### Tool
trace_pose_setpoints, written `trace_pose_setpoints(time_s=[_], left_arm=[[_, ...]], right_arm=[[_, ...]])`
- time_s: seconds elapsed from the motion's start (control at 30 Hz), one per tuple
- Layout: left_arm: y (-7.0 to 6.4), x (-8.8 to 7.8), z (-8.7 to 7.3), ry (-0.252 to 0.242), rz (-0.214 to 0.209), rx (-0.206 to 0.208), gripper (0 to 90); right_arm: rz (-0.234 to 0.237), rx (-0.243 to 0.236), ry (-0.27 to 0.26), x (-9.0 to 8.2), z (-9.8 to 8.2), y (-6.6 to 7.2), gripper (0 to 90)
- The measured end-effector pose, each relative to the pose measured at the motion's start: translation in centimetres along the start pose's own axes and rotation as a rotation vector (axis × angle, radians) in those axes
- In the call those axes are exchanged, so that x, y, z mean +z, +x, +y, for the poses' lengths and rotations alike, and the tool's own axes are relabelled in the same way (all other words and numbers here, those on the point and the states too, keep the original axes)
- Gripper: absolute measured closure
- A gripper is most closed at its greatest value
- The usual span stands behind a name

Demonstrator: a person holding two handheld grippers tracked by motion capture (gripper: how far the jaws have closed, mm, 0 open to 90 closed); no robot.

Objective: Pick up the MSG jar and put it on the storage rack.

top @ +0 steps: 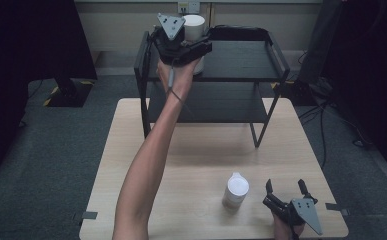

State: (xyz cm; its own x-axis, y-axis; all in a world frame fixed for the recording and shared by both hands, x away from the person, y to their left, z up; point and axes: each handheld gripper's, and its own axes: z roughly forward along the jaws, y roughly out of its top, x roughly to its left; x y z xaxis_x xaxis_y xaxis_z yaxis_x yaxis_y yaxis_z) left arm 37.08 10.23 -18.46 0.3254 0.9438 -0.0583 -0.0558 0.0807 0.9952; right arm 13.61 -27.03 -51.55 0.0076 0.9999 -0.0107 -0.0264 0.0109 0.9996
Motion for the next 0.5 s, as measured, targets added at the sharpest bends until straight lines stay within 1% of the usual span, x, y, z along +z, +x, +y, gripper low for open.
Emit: trace_pose_setpoints(time_s=[0.03, 0.1, 0.17, 0.2, 0.27, 0.37, 0.43, 0.5], left_arm=[[-0.1, 0.0, 0.1, 0.007, 0.006, 0.004, 3.2], [-0.2, 0.0, 0.0, 0.004, 0.008, 0.012, 0.0], [-0.3, -0.2, -0.1, -0.006, 0.010, 0.021, 0.0], [-0.3, -0.3, -0.2, -0.010, 0.005, 0.020, 0.0], [-0.3, -0.5, 0.0, 0.002, 0.001, 0.009, 0.0], [-0.8, -1.0, -0.3, -0.021, 0.023, 0.033, 0.0], [-0.9, -1.3, -0.1, -0.017, 0.022, 0.031, 0.0], [-0.9, -1.7, 0.0, -0.023, 0.024, 0.026, 0.0]], right_arm=[[0.000, 0.000, 0.000, 0.0, 0.0, 0.0, 0.0], [0.000, 0.000, 0.000, 0.0, 0.0, 0.0, 0.0], [-0.003, 0.000, 0.000, 0.0, 0.0, 0.0, 0.0], [-0.002, 0.000, 0.000, 0.0, 0.0, 0.0, 0.0], [-0.007, 0.000, 0.000, 0.0, 0.0, 0.1, 0.0], [-0.009, 0.000, 0.000, 0.0, 0.0, 0.1, 0.0], [-0.010, 0.001, 0.000, 0.0, 0.0, 0.1, 0.0], [-0.009, 0.000, 0.000, 0.0, 0.0, 0.2, 0.0]])
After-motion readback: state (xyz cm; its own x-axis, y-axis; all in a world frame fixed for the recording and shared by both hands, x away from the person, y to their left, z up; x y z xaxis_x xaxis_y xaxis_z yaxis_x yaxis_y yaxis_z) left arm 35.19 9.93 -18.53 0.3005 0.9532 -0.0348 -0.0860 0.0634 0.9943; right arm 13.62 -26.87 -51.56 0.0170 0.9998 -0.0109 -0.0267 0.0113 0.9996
